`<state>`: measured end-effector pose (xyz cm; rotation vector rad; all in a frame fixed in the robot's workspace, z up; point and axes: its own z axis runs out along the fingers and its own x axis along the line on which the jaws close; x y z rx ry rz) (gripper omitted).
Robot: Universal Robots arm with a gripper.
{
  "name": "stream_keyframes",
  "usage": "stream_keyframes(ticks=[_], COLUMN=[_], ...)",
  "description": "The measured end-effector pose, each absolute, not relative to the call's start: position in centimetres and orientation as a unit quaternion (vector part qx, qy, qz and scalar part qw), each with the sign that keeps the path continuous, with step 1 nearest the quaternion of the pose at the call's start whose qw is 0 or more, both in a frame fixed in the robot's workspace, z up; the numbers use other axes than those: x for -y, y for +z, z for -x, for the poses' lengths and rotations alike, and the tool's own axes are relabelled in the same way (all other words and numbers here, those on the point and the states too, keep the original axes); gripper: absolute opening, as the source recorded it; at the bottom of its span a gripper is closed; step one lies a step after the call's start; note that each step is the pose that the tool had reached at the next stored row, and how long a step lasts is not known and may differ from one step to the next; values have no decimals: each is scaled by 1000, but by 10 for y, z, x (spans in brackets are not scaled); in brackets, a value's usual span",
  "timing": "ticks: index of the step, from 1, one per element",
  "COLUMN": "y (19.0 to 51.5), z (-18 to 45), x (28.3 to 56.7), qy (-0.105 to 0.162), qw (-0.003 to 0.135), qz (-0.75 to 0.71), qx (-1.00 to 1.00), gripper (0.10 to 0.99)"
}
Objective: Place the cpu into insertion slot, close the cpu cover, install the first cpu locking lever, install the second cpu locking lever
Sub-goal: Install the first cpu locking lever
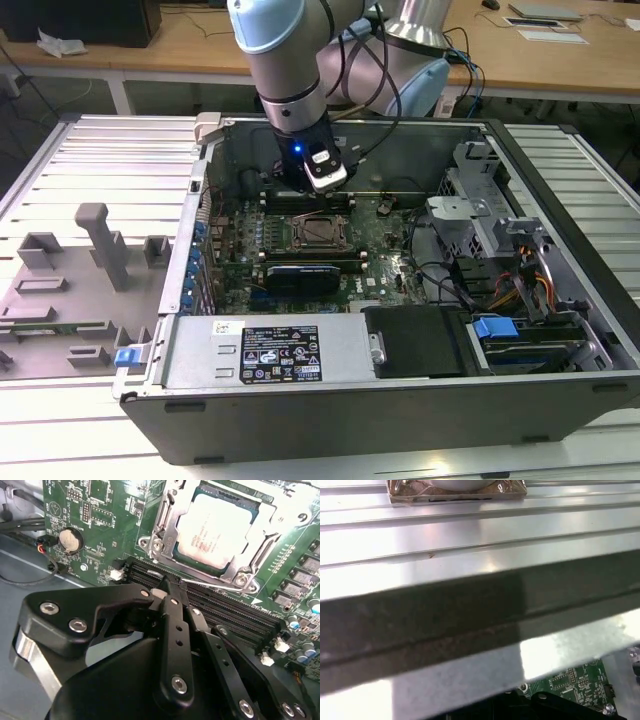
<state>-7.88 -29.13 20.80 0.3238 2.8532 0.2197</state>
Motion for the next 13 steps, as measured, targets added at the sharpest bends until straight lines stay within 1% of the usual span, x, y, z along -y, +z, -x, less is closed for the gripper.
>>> stream_keyframes(ticks=[13], y=[202], z=[79], x=[290], qy=[68], qw=[133], qz=[-134], qx=[-980], gripper=[106])
